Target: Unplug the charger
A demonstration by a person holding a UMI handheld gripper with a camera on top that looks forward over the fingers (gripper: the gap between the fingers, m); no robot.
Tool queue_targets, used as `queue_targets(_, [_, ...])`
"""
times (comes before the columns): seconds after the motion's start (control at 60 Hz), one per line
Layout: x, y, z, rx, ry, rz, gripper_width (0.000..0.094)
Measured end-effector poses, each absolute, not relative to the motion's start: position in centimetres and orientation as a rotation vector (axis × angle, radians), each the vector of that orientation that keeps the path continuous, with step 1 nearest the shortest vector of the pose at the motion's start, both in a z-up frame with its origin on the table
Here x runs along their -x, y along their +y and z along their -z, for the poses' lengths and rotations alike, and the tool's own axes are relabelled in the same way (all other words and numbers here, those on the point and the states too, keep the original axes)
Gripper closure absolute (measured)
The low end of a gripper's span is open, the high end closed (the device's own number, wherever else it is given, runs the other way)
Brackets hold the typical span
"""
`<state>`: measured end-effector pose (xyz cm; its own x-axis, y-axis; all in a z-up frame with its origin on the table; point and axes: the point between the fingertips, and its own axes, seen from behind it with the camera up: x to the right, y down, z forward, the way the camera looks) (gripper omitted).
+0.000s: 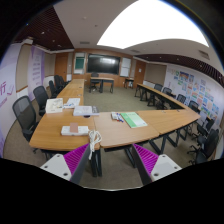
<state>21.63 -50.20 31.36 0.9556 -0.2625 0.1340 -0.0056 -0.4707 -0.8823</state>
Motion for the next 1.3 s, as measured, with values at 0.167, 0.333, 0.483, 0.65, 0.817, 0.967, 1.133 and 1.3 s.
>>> queue_targets(0.167, [-21.1,-49.8,-29.1,2.074,0.202,0.296,0.0080])
queue_targets(0.333, [-20.1,-49.0,-24.3,2.123,0.202,0.284,0.0081])
queue_targets(0.483, [-15.9,-46.0,-18.3,2.184,0.145,0.214,0.0082])
queue_targets(0.65, [-10.0,-37.5,-14.6,2.176,0.068,0.115,0.0074])
queue_targets(0.817, [-6.1,-24.4,-12.5,2.120,0.037,0.087,0.0075])
queue_targets(0.967, [-6.0,-14.6,-8.3,2.131,0.062,0.148,0.0084])
queue_targets(1.133, [-7.0,-7.8,-4.4,2.128,0.072,0.184,0.0155])
queue_targets(1.3, [-6.7,-5.2,-2.3,2.134,0.079,0.132,0.0544])
